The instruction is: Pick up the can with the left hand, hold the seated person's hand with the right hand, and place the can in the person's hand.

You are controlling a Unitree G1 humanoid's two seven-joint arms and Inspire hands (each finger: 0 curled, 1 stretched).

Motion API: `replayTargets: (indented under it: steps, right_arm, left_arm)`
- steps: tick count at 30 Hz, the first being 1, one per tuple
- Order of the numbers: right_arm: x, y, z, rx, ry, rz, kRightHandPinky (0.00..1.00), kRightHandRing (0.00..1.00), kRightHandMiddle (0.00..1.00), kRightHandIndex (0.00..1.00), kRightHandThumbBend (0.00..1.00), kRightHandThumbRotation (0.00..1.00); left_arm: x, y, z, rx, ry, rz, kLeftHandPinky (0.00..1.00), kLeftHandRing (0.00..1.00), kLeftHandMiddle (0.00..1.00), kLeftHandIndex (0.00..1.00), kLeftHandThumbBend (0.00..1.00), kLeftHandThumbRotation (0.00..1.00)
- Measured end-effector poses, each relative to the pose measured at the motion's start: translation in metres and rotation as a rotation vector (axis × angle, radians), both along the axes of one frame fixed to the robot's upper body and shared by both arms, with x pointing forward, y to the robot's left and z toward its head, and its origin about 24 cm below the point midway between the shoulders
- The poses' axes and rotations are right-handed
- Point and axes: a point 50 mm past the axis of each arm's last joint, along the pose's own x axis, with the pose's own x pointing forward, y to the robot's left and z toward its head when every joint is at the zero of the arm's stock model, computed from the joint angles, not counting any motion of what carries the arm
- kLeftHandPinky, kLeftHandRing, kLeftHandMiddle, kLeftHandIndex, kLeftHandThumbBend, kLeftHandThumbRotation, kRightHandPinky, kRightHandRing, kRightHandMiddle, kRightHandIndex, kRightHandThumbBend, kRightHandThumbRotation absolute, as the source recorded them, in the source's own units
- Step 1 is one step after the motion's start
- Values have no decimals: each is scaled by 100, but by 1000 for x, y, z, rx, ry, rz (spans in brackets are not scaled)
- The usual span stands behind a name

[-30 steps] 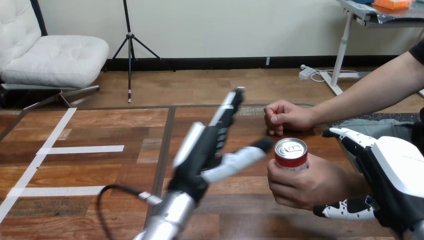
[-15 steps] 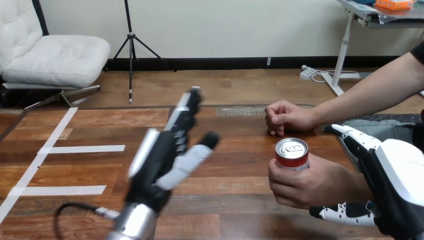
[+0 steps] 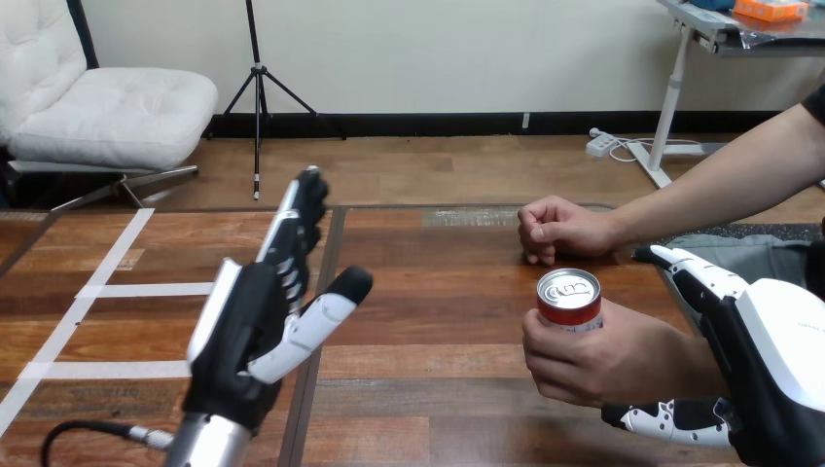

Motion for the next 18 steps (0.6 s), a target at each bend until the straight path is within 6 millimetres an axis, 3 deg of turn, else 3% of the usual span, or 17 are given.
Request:
replayTargets:
  steps: [18]
  right_arm:
    - [-3, 1, -1, 56, -27, -14, 82, 88, 89, 87, 86, 0]
  left_arm:
    - [-13, 7, -6, 5, 0, 18, 100, 100, 100, 100, 83, 62]
